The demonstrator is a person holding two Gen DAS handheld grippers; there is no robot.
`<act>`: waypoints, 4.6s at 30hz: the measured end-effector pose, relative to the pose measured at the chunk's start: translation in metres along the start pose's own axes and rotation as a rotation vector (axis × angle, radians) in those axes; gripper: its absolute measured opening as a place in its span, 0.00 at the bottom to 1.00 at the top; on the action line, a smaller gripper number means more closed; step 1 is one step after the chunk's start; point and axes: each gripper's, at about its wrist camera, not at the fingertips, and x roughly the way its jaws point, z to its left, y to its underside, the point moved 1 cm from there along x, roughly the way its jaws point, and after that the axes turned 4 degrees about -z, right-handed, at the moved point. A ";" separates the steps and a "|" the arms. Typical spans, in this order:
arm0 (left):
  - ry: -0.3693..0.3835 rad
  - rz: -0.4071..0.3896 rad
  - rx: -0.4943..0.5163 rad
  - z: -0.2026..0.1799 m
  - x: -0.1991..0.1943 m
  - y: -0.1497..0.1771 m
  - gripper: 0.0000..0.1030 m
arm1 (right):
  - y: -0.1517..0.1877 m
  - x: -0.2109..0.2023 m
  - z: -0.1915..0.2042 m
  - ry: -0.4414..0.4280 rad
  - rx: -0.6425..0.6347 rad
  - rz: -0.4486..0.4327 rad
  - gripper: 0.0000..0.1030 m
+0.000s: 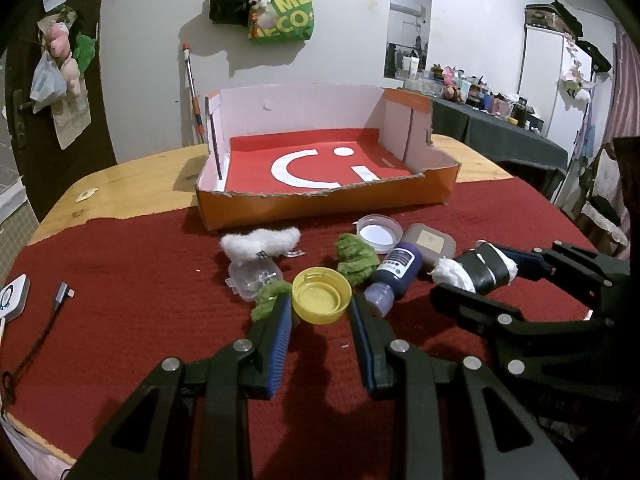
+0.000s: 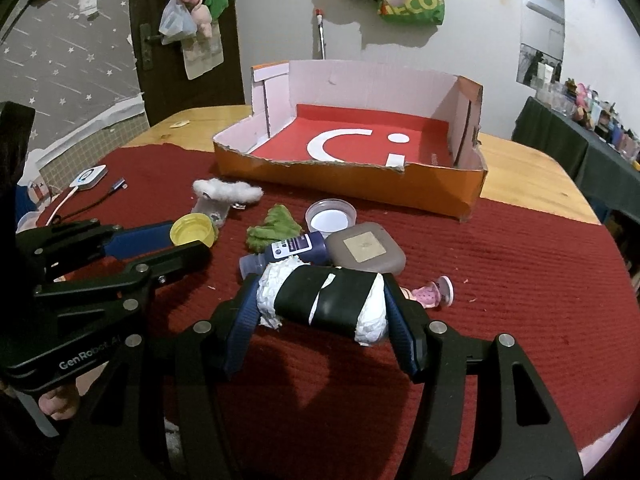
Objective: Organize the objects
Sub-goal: 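Close right gripper on the taped roll while left gripper grasps the yellow cap, then carry the taped roll and yellow cap with both grippers into the box, then open left gripper to drop the yellow cap while right gripper releases the roll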
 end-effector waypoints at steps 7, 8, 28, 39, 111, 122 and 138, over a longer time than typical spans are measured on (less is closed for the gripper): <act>-0.007 -0.012 0.002 0.002 0.002 -0.011 0.30 | -0.008 0.001 -0.002 -0.006 0.002 -0.010 0.55; -0.010 -0.014 0.003 0.002 0.002 -0.013 0.30 | -0.010 0.001 -0.002 -0.008 0.004 -0.010 0.55; -0.052 -0.025 0.007 0.018 0.021 -0.058 0.30 | -0.056 0.018 -0.018 -0.036 0.000 -0.038 0.55; -0.051 0.017 0.014 0.025 0.049 -0.079 0.30 | -0.086 0.043 -0.031 -0.042 0.006 -0.013 0.55; -0.042 0.267 -0.022 0.045 0.156 -0.105 0.30 | -0.100 0.151 -0.074 -0.036 0.054 0.250 0.56; -0.036 0.264 -0.021 0.044 0.156 -0.105 0.37 | -0.100 0.152 -0.071 -0.041 0.054 0.240 0.58; -0.056 0.225 0.001 0.040 0.140 -0.108 0.46 | -0.104 0.134 -0.068 -0.044 0.061 0.195 0.62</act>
